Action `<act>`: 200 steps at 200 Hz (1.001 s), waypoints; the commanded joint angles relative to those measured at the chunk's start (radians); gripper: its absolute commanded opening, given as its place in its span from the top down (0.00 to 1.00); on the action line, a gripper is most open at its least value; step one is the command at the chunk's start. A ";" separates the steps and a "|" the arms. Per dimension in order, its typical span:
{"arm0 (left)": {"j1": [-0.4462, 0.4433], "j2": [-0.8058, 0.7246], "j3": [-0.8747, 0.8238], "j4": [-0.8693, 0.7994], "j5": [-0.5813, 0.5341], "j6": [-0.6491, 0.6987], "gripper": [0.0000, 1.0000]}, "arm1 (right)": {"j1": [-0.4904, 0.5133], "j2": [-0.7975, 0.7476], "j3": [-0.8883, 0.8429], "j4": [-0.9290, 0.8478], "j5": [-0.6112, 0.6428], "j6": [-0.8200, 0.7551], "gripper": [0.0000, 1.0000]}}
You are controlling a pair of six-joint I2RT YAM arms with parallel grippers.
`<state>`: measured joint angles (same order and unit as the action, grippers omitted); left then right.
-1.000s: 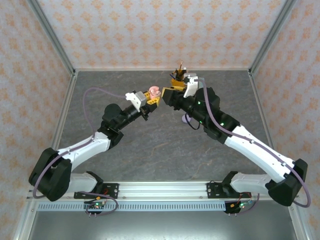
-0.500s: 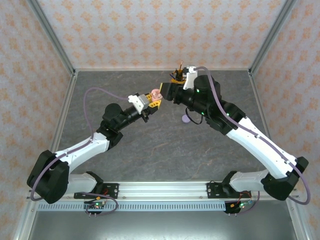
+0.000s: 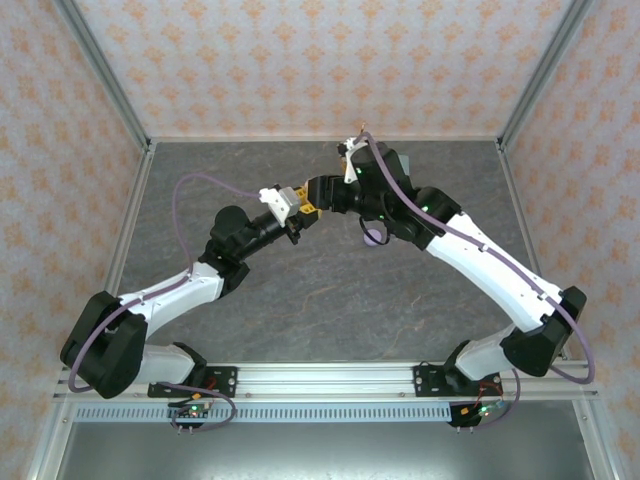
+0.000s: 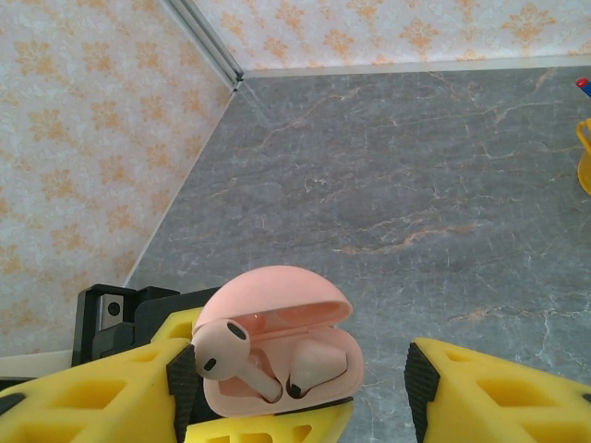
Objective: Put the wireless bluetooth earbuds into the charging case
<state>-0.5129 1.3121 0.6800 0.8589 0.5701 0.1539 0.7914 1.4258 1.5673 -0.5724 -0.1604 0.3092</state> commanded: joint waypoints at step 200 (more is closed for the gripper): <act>-0.004 -0.014 0.003 0.062 -0.016 -0.013 1.00 | 0.008 -0.033 0.008 -0.002 0.045 -0.021 0.43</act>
<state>-0.5129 1.3121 0.6800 0.8719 0.5682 0.1471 0.7914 1.4235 1.5829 -0.5838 -0.1123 0.2909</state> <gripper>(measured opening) 0.219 0.573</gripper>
